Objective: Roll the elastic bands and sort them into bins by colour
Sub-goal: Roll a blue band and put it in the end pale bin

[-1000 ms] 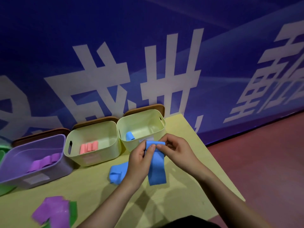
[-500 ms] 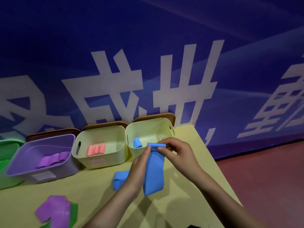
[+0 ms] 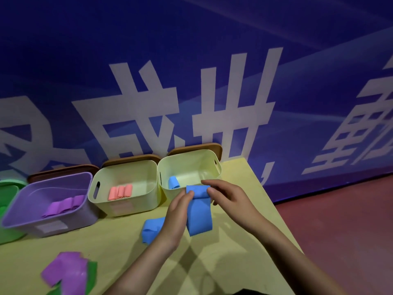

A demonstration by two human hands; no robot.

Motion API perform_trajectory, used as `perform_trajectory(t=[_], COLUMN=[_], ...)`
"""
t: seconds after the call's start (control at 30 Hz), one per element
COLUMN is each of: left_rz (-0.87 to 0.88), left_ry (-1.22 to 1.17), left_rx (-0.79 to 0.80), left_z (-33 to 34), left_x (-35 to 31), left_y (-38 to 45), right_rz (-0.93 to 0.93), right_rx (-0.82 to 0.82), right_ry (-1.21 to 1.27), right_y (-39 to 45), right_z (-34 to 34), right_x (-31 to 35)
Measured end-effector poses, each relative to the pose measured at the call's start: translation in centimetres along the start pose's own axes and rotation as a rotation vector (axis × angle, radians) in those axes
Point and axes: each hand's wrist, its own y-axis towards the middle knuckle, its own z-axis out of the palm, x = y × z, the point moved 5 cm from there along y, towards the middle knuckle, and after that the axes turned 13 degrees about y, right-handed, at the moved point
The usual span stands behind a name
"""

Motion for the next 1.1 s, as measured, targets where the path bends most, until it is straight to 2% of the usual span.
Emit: perform_trajectory(t=[0.23, 0.37, 0.53, 0.63, 0.7, 0.77, 0.83, 0.97, 1.1], left_rz=[-0.029, -0.046, 0.090, 0.094, 0.020, -0.065, -0.087, -0.014, 0.041], left_ry=[0.050, 0.085, 0.170, 0.145, 0.047, -0.098, -0.138, -0.099, 0.083], left_rx=[0.064, 0.021, -0.033, -0.024, 0.029, 0.155, 0.232, 0.252, 0.247], left_z=[0.1, -0.9, -1.0, -0.2, 0.4, 1.2, 1.5, 1.4, 1.5], left_x=[0.4, 0.8, 0.1, -0.2, 0.0, 0.0, -0.1, 0.5, 1.3], left_y=[-0.9, -1.0, -1.2, -1.2, -0.9, -0.9, -0.9, -0.7, -0.6], right_rz=[0.033, 0.030, -0.008, -0.031, 0.003, 0.024, 0.019, -0.002, 0.018], right_rx=[-0.039, -0.050, -0.104, -0.171, -0.220, -0.261, -0.297, -0.368, -0.422], right_ry=[0.074, 0.086, -0.030, -0.013, 0.095, 0.165, 0.216, 0.264, 0.254], right_y=[-0.8, -1.0, -1.9, -2.3, -2.1, -1.5, -1.1, -0.5, -0.4], right_z=[1.4, 2.3, 2.3, 2.0, 1.9, 1.4, 0.8, -0.5, -1.5], right_x=[-0.3, -0.4, -0.7, -0.8, -0.7, -0.5, -0.2, 0.1, -0.7])
